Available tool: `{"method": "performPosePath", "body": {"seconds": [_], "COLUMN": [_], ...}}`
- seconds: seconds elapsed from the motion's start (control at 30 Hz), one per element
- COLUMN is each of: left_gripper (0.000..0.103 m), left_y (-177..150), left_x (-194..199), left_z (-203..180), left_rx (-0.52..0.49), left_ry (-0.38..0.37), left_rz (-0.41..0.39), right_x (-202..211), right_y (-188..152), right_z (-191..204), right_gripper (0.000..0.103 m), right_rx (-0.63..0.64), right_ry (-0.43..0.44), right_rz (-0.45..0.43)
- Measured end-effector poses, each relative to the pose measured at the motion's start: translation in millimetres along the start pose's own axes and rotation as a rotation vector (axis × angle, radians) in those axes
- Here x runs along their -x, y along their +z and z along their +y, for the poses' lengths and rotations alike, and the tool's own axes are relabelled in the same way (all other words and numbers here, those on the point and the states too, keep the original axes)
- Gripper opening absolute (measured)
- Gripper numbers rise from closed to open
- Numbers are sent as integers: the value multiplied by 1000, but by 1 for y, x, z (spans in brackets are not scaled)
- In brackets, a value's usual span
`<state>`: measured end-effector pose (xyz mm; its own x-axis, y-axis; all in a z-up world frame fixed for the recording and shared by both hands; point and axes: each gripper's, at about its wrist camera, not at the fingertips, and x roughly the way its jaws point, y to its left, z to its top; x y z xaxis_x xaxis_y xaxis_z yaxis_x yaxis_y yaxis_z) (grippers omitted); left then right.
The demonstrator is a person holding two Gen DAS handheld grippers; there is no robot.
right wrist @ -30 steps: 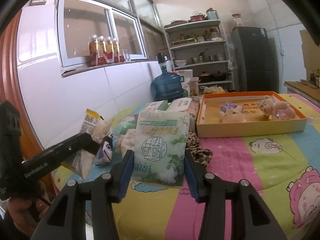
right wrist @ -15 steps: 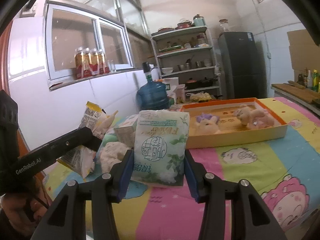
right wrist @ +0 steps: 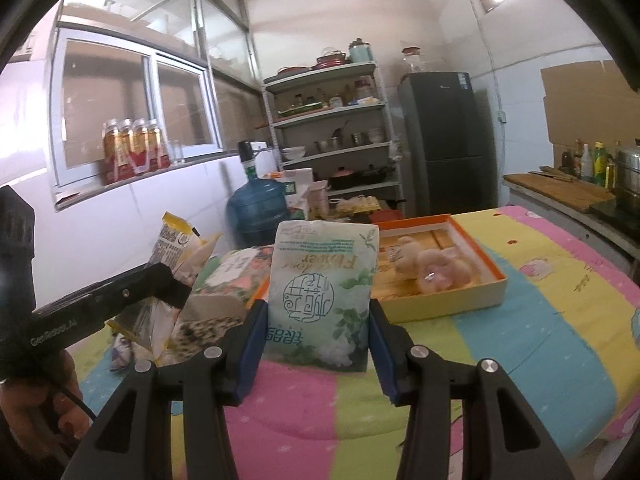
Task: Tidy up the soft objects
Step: 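Carry the snack packet and tissue pack over the cardboard box with both tools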
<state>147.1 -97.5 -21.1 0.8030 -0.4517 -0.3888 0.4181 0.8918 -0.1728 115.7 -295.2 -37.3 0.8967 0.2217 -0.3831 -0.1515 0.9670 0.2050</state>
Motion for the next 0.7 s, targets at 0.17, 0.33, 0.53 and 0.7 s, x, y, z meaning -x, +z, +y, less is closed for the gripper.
{"method": "performPosePath", "body": {"seconds": [0.17, 0.33, 0.53, 0.7], "left_gripper": [34, 34, 34, 34], "left_y": [17, 41, 76, 97], "left_x": [-26, -51, -93, -132], "left_z": [-8, -13, -10, -6], "left_rx": [12, 0, 20, 46], "left_ry": [-41, -46, -34, -28], "left_rz": [36, 50, 81, 122], "right_x": [-9, -22, -41, -65], "right_y": [21, 47, 86, 112], "right_z": [-25, -42, -63, -80], "right_gripper": [49, 49, 49, 49], "right_rx": [-2, 4, 22, 37], "right_ry": [-16, -19, -4, -4], "right_rz": [7, 23, 42, 78]}}
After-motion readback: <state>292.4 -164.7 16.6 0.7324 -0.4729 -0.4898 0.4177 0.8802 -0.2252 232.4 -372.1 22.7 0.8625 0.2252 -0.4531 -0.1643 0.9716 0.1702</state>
